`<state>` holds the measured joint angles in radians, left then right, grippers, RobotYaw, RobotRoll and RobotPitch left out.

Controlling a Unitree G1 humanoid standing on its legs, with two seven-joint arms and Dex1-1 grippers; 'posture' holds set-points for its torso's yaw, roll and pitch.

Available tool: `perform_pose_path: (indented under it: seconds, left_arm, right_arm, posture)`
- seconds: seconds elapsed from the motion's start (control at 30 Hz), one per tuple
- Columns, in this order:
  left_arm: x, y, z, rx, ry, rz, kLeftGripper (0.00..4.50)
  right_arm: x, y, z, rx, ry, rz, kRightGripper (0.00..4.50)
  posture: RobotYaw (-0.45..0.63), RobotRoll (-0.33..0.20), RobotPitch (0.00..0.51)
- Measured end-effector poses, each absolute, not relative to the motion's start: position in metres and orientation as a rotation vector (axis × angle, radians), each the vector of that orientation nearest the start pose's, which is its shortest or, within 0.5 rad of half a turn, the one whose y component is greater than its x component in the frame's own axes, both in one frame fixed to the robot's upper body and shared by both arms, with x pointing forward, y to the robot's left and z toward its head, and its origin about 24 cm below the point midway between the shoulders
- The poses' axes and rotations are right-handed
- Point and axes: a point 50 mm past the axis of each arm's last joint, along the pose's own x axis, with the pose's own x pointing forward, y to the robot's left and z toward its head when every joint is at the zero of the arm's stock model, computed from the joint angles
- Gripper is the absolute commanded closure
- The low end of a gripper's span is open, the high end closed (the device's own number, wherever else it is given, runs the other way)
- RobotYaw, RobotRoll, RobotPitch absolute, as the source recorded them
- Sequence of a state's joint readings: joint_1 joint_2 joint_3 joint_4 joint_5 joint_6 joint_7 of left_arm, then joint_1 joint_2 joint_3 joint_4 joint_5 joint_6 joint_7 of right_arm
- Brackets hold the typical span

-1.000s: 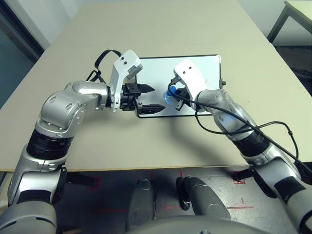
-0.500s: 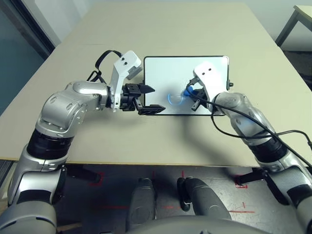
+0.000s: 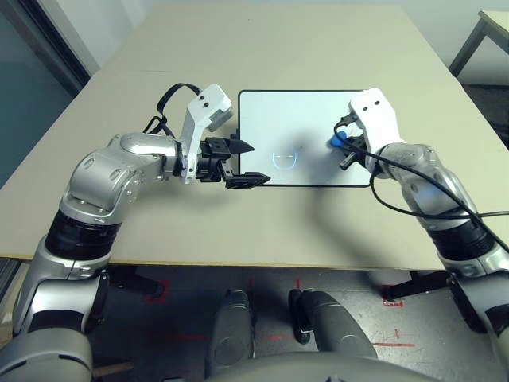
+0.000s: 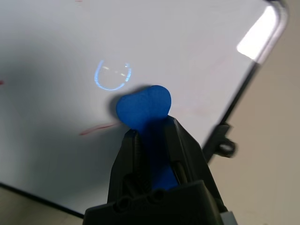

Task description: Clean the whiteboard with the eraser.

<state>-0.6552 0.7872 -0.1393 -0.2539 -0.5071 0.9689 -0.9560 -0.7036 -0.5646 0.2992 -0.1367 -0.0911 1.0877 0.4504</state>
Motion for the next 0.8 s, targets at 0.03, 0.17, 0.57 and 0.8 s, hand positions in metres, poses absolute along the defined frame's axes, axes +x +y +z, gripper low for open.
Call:
perform_pose_path:
  seconds: [0.03, 0.17, 0.57, 0.8]
  left_arm:
    - [0.285, 0.165, 0.201, 0.326, 0.385, -1.095, 0.00]
    - [0.285, 0.164, 0.201, 0.328, 0.384, -1.098, 0.00]
    - [0.285, 0.164, 0.200, 0.331, 0.387, -1.107, 0.00]
    - [0.285, 0.163, 0.199, 0.331, 0.389, -1.109, 0.00]
  right_arm:
    - [0.329, -0.169, 0.172, -0.666, 0.423, 0.290, 3.91]
    - [0.330, -0.174, 0.173, -0.661, 0.427, 0.258, 3.91]
    - [0.319, -0.157, 0.164, -0.658, 0.431, 0.339, 3.91]
    - [0.313, -0.144, 0.155, -0.661, 0.444, 0.401, 3.92]
  posture:
    - [-0.07, 0.000, 0.146]
    - [-0.07, 0.000, 0.146]
    - [-0.07, 0.000, 0.145]
    - [-0.07, 0.000, 0.151]
